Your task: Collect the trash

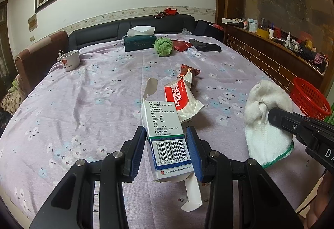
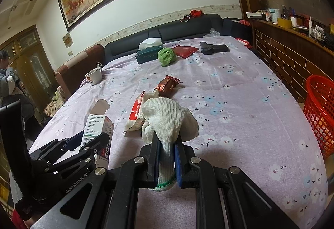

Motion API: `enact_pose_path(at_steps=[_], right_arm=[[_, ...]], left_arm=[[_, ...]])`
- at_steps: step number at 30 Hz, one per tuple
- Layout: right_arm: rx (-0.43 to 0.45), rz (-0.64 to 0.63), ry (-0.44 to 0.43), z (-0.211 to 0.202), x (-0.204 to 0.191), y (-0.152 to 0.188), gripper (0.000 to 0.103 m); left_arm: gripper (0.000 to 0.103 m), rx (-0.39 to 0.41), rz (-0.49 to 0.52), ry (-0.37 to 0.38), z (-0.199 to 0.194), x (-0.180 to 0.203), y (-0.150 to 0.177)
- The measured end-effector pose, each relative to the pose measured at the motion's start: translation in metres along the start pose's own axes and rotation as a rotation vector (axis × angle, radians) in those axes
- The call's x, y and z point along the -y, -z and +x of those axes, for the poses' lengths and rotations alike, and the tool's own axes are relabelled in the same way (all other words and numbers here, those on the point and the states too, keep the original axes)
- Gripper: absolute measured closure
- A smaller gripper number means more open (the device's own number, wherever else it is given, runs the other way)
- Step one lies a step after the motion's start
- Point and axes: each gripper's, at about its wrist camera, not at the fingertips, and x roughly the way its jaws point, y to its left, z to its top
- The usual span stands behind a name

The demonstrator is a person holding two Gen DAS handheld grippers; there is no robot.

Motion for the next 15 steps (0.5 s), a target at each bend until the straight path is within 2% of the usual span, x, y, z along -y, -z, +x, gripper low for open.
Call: enact_pose_path(at_steps=[15], right_arm=[[0.0,0.02,0.003,-0.0008,0.0076,-0.002,0.09]], left_arm=[[0.064,-0.014,0.007,0.022,0.002,0.006,-0.0025]])
